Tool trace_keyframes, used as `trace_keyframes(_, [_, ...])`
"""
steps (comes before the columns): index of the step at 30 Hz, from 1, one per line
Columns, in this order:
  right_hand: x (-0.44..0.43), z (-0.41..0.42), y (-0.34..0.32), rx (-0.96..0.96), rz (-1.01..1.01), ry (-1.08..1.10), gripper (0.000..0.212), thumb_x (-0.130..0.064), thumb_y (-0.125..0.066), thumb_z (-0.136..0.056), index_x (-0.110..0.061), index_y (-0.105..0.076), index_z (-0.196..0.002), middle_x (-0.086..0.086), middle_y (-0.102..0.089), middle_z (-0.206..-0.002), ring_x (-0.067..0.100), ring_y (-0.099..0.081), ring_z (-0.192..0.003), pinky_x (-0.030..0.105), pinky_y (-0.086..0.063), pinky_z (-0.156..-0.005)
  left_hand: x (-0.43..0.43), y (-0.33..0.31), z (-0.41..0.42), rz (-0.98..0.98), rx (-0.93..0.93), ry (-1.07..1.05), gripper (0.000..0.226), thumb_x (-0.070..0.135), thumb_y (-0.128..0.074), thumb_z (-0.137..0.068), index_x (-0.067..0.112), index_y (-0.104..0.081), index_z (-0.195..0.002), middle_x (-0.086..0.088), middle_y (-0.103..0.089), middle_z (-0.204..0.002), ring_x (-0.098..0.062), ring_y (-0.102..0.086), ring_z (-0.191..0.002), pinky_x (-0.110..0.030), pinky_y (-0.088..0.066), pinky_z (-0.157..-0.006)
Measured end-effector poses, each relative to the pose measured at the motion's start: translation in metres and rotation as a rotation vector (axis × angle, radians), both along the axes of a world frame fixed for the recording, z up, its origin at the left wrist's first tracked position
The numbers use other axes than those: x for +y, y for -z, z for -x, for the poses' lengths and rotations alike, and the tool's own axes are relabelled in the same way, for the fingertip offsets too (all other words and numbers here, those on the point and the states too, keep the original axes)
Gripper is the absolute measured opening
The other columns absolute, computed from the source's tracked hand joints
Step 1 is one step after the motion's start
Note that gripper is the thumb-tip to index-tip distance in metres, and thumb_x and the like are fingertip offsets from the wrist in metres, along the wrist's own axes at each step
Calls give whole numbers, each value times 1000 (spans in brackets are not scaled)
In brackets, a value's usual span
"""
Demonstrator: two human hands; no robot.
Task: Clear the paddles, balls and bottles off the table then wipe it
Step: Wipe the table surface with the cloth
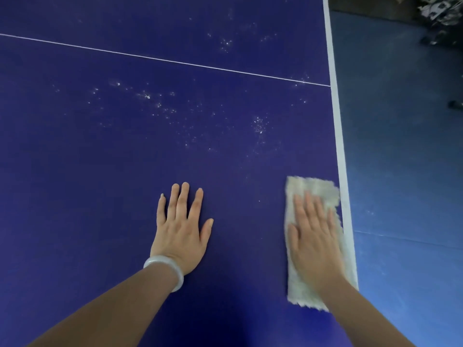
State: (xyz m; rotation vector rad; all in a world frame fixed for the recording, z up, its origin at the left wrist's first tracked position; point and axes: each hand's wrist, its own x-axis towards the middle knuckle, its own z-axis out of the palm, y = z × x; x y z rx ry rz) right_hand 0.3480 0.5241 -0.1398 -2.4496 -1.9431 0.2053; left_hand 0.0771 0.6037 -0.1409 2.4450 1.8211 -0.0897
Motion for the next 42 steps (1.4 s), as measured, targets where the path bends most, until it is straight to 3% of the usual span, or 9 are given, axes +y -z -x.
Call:
trace_keyframes(4, [-16,36,1,-17,-9,295,63,-38,-13,-101,-13,-7,-158,8,-5,-166,26,-2,-153,52,-10,-123,0,-1,0,7,-2,0,68,52,-15,-99,14,-25,-155,-17,-22,-160,-33,-14,-150,-56,-15,-120])
trace_keyframes(9, [66,94,0,35,-33,69,62,-37,-11,-101,-13,-2,-158,9,2,-166,27,5,-153,51,-2,-123,0,-1,1,12,9,-4,69,53,-13,-98,16,-20,-156,-16,-18,-162,-32,-10,-151,-55,-13,-121])
trace_keyframes(12, [95,67,2,23,12,108,64,-40,-5,-99,-17,2,-158,6,4,-166,24,6,-153,49,1,-124,0,-1,1,15,7,1,69,53,-11,-99,17,-17,-157,-15,-16,-163,-31,-7,-152,-54,-11,-122])
trace_keyframes(18, [8,38,-2,40,-12,453,67,-41,-5,-98,-14,-5,-158,9,-6,-166,27,-4,-153,52,-7,-122,0,1,1,7,-20,2,68,53,-14,-99,16,-19,-156,-16,-17,-162,-32,-9,-151,-54,-11,-121])
trace_keyframes(23, [21,117,1,7,-32,180,64,-36,-16,-100,-9,-13,-158,14,-10,-164,31,-7,-152,54,-8,-122,0,0,2,15,-13,3,69,53,-11,-99,16,-17,-157,-16,-16,-162,-32,-8,-151,-54,-10,-121])
trace_keyframes(27, [86,97,2,19,-3,0,64,-38,-7,-99,-15,-2,-159,7,1,-166,24,4,-153,49,-1,-124,0,-1,1,12,-8,8,70,53,-7,-98,17,-13,-157,-15,-12,-163,-31,-4,-152,-53,-8,-122])
trace_keyframes(34, [5,34,-1,26,-43,461,66,-39,-12,-98,-13,-10,-158,10,-10,-165,29,-6,-153,54,-6,-122,0,0,0,10,-27,0,69,52,-9,-98,16,-15,-156,-16,-14,-163,-33,-5,-152,-53,-7,-122])
trace_keyframes(37, [-12,88,-1,-24,-25,299,64,-36,-17,-100,-8,-16,-157,15,-15,-163,33,-11,-152,56,-9,-121,0,0,1,20,-24,5,69,52,-10,-98,16,-16,-156,-16,-15,-162,-33,-6,-152,-54,-9,-122])
trace_keyframes(42, [42,107,5,20,-45,-14,62,-37,-12,-100,-14,-7,-158,8,-2,-166,24,4,-153,51,-7,-123,-1,1,2,-8,-10,18,68,50,-17,-99,12,-26,-154,-20,-25,-158,-36,-19,-149,-57,-16,-120])
